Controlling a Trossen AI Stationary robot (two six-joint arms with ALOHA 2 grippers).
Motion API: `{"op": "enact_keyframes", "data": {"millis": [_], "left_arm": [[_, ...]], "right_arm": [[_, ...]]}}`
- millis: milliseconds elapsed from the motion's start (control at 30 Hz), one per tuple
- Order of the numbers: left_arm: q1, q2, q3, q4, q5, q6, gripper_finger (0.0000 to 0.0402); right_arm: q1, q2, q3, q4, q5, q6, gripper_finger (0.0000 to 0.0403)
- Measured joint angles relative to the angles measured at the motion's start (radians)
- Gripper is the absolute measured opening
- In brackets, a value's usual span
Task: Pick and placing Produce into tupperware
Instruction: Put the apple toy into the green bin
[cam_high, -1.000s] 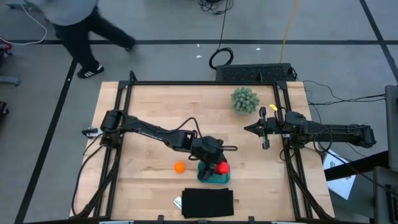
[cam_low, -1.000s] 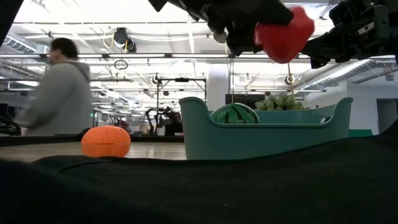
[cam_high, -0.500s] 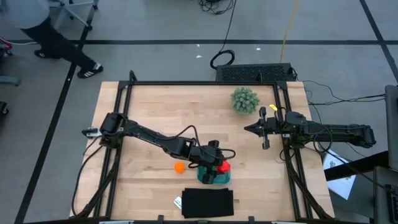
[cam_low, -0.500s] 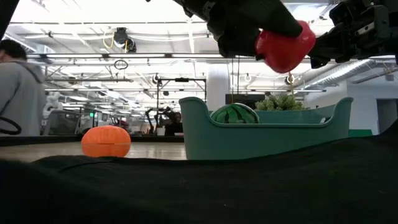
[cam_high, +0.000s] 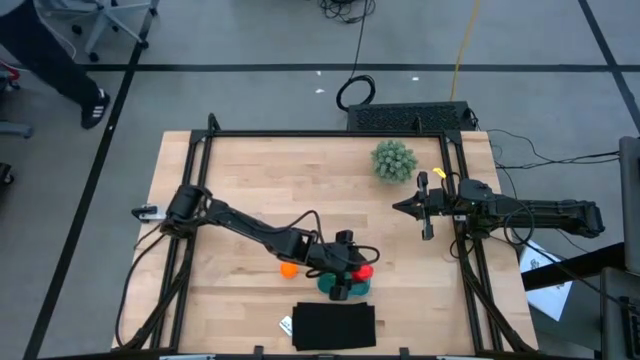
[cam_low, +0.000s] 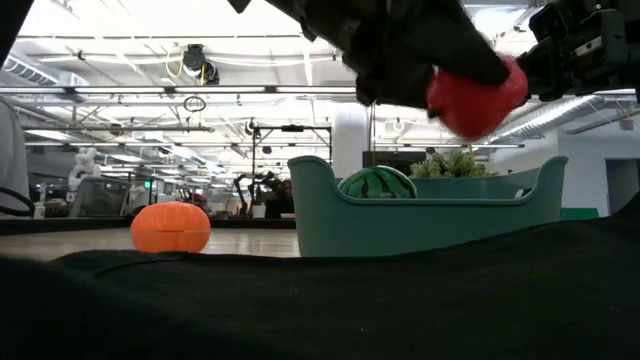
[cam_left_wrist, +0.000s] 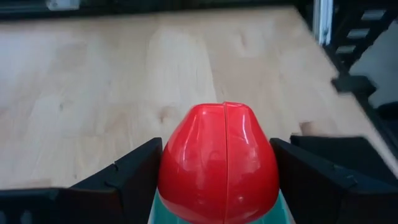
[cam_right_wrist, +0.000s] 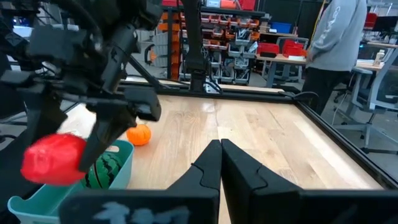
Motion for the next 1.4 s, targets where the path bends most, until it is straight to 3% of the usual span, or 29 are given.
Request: {"op": "enact_keyframes", "data": {"millis": [767, 1400], "left_arm": [[-0.014, 0.087, 0.000, -0.050, 0.012, 0.090, 0.0282], [-0.009, 0.085, 0.000, -0.091, 0.014, 0.152, 0.0282]], "right_arm": [[0.000, 0.001, 0.000, 0.001, 0.000, -0.001, 0.0000], [0.000, 0.002, 0.000, 0.002, 0.000, -0.005, 0.0000]]}}
